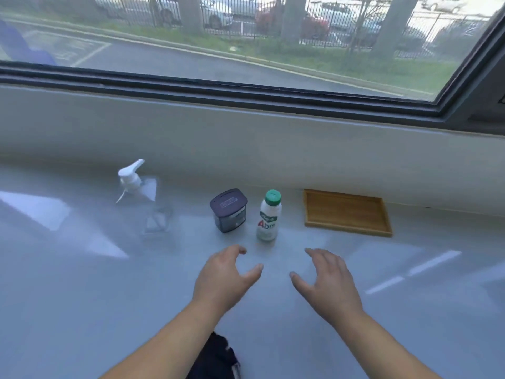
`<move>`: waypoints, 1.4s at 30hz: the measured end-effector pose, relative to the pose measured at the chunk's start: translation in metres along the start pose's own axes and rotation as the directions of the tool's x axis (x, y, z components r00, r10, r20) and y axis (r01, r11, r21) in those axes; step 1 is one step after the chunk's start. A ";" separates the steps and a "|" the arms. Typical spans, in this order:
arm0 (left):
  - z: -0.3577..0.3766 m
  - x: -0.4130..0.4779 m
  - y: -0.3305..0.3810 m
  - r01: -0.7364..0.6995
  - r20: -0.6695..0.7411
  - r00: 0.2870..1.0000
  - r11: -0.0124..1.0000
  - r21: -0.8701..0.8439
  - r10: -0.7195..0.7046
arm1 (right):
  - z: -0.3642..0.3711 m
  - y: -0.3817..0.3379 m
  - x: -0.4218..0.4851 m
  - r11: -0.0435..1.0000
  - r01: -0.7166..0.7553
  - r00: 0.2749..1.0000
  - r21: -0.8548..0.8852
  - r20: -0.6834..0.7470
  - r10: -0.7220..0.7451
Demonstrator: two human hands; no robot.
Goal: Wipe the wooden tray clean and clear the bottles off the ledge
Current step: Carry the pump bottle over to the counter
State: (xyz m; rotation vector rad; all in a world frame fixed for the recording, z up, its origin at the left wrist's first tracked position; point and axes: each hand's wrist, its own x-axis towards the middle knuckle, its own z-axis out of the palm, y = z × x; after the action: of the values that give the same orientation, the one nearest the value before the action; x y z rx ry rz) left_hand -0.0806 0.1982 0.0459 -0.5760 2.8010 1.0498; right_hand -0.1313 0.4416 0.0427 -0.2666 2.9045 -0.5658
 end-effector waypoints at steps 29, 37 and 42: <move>-0.187 0.145 -0.144 0.304 -0.209 0.926 0.949 -0.086 -0.316 | 0.157 -0.324 0.139 0.604 -0.476 0.856 0.639 0.495 0.150; -0.199 0.146 -0.159 0.267 -0.220 0.931 0.955 -0.131 -0.291 | 0.179 -0.351 0.151 0.310 -0.652 0.752 0.692 0.641 0.151; -0.248 0.117 -0.210 0.258 -0.310 0.902 0.950 -0.174 -0.301 | 0.191 -0.419 0.132 0.384 -0.616 0.759 0.688 0.649 0.052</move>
State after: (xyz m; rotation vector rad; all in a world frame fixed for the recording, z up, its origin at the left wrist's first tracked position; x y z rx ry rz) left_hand -0.0982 -0.1449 0.0792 -1.2410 2.8066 1.1700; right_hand -0.1617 -0.0355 0.0117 0.3217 1.6619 -1.5173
